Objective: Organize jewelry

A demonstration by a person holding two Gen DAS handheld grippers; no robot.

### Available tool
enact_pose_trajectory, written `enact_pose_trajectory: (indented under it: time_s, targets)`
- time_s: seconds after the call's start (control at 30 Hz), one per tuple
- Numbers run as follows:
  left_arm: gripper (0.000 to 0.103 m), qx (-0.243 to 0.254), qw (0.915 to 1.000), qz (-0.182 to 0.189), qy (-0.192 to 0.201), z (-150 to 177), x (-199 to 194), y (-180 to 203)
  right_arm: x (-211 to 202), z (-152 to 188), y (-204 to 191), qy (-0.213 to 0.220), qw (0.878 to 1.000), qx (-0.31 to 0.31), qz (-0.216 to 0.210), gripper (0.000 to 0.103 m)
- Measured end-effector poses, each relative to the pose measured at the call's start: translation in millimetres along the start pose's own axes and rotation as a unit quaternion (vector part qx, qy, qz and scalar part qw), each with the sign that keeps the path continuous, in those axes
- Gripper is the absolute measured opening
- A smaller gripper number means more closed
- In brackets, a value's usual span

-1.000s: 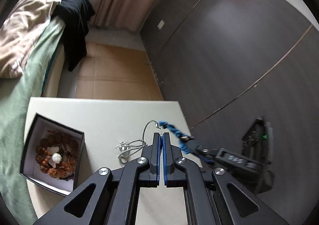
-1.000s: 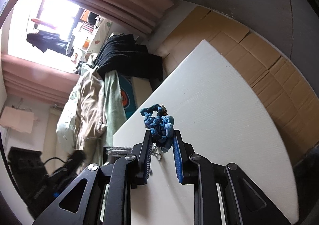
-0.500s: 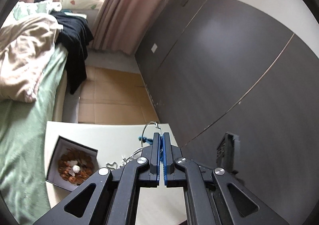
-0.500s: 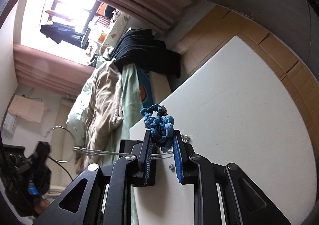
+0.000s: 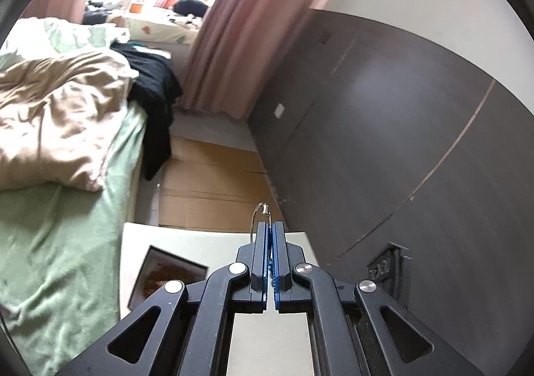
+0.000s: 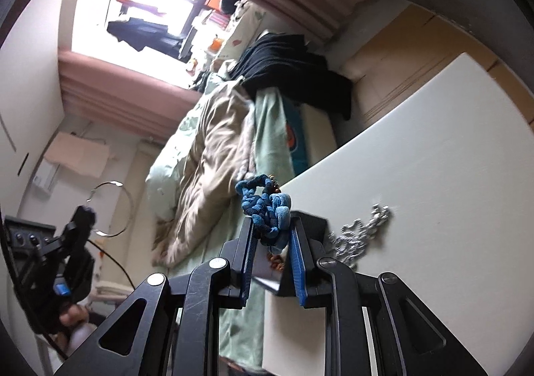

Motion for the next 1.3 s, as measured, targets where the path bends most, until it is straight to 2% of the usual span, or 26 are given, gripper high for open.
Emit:
enact_pose_trajectory:
  time_s: [0.33,0.47,0.53,0.67,0.77,0.83,0.87,0.93,0.97,1.0,1.07,1.2,1.23,1.27,1.3]
  targets:
    - [0.001,-0.074,0.9970,-0.016,-0.014,34.0,42.5,-68.4,31.6,12.0,-10.0,-0.023,1.000,-0.016,0.010,0.022]
    - [0.001,-0.104,0.9939,0.006,-0.037,50.9,72.1,-90.3,41.7,14.9,-9.6,-0.027,0.999,-0.018,0.017,0.022]
    - [0.001,-0.123,0.9905,0.028,-0.055,57.5,87.7,-98.2,44.8,17.0,-7.8,-0.029,0.999,-0.018,0.022,0.022]
    - [0.001,-0.130,0.9880,0.048,-0.068,58.6,101.0,-100.5,51.3,17.1,-4.9,-0.031,0.999,-0.018,0.030,0.022]
    - [0.002,-0.131,0.9869,0.042,-0.083,62.7,109.0,-107.8,55.8,17.2,-3.1,-0.031,0.999,-0.017,0.034,0.022]
    - [0.003,-0.150,0.9837,0.031,-0.094,67.2,111.2,-121.7,59.5,19.4,-3.0,-0.033,0.999,-0.017,0.035,0.022]
    - [0.007,-0.157,0.9825,0.028,-0.096,68.4,112.3,-127.2,61.4,20.6,-3.7,-0.035,0.999,-0.019,0.035,0.022]
    - [0.036,-0.167,0.9821,0.007,-0.086,69.7,104.0,-141.1,66.0,24.3,-9.1,-0.038,0.998,-0.026,0.030,0.022]
    - [0.069,-0.167,0.9828,-0.002,-0.078,68.9,98.8,-143.7,67.9,25.8,-12.0,-0.039,0.998,-0.029,0.029,0.022]
    - [0.092,-0.167,0.9841,-0.017,-0.058,65.6,89.1,-148.8,70.4,27.0,-15.3,-0.039,0.998,-0.034,0.027,0.022]
    - [0.099,-0.163,0.9858,-0.035,-0.018,57.6,70.5,-153.4,75.5,28.5,-21.5,-0.038,0.998,-0.042,0.024,0.022]
    - [0.099,-0.145,0.9880,-0.050,0.014,48.6,51.0,-153.7,86.3,29.1,-37.1,-0.031,0.998,-0.061,0.008,0.024]
    - [0.099,-0.146,0.9876,-0.056,0.017,49.1,49.3,-155.2,89.7,28.6,-41.2,-0.029,0.997,-0.071,0.010,0.033]
    - [0.099,-0.146,0.9874,-0.060,0.016,49.3,49.3,-156.5,93.1,28.9,-42.1,-0.033,0.997,-0.073,0.015,0.047]
    - [0.099,-0.144,0.9879,-0.057,0.013,50.1,51.1,-156.3,94.4,29.6,-40.9,-0.036,0.997,-0.069,0.015,0.054]
Point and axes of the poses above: each gripper's, at about its wrist camera, not at the fingertips, and x roughly the way its jaws point, y to its right, z to its underside, the point moved 10 cm from there along x, roughly the way its jaws point, and after that the axes turned 7 degrees about -y, right-handed, at the moved point
